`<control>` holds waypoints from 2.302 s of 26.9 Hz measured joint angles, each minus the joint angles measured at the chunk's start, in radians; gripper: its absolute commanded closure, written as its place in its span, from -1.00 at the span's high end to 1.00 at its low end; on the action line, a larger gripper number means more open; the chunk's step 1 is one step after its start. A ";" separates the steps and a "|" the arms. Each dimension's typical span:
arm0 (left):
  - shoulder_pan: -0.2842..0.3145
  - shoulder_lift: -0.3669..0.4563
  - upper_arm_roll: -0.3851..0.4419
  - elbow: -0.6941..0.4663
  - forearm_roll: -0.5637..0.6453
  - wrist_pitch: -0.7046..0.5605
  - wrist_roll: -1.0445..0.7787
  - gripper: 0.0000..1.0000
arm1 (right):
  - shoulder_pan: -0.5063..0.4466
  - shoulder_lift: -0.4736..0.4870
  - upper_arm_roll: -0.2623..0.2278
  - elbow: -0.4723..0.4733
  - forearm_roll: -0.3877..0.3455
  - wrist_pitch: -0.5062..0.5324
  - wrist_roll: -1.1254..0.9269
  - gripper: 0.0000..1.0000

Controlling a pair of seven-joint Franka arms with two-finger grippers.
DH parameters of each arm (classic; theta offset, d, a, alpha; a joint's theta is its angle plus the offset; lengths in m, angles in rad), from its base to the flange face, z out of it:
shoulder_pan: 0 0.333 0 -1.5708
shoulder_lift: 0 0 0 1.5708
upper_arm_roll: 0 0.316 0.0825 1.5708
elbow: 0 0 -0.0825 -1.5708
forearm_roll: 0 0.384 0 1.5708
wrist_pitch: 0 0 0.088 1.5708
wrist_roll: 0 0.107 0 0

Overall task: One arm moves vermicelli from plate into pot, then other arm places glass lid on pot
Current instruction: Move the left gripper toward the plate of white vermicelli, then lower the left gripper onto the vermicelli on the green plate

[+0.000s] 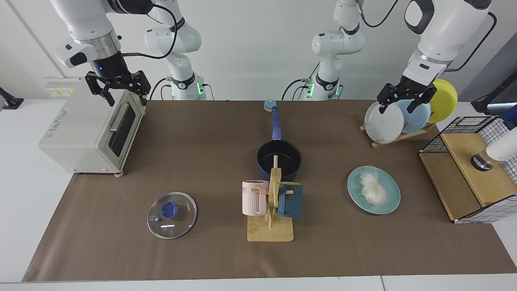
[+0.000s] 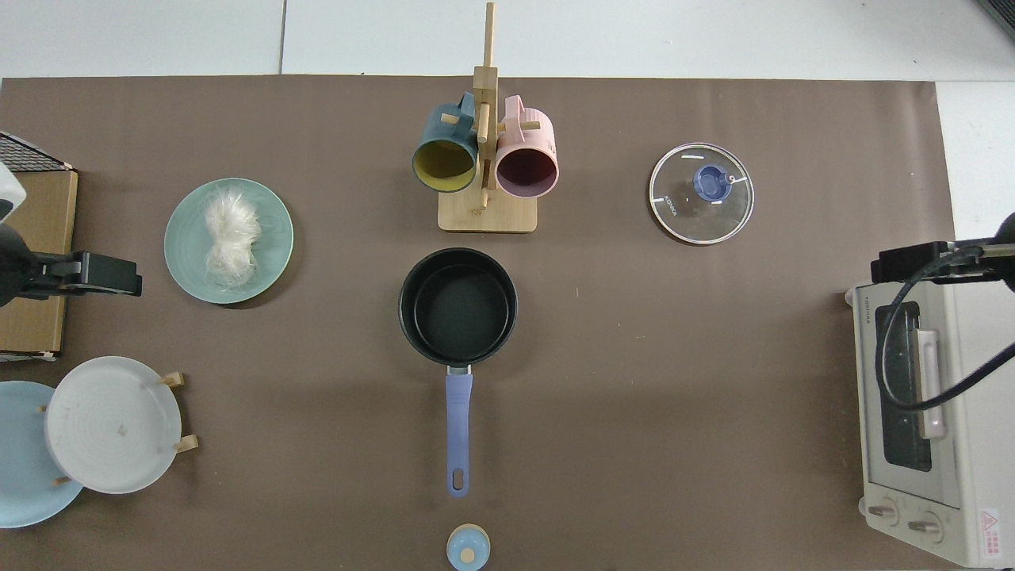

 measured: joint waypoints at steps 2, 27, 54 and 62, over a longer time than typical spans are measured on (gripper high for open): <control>0.000 0.000 0.000 0.000 0.000 0.000 0.000 1.00 | 0.000 0.000 0.000 0.000 0.000 0.000 0.000 1.00; 0.002 0.056 0.003 -0.011 0.001 0.142 0.033 1.00 | 0.000 0.000 0.000 0.000 0.000 0.000 0.000 1.00; 0.000 0.446 -0.001 0.162 0.084 0.370 -0.138 1.00 | 0.000 0.000 0.000 0.000 0.000 0.000 0.000 1.00; -0.017 0.525 -0.018 0.131 0.121 0.452 -0.230 1.00 | 0.000 0.000 0.000 0.000 0.000 0.000 0.000 1.00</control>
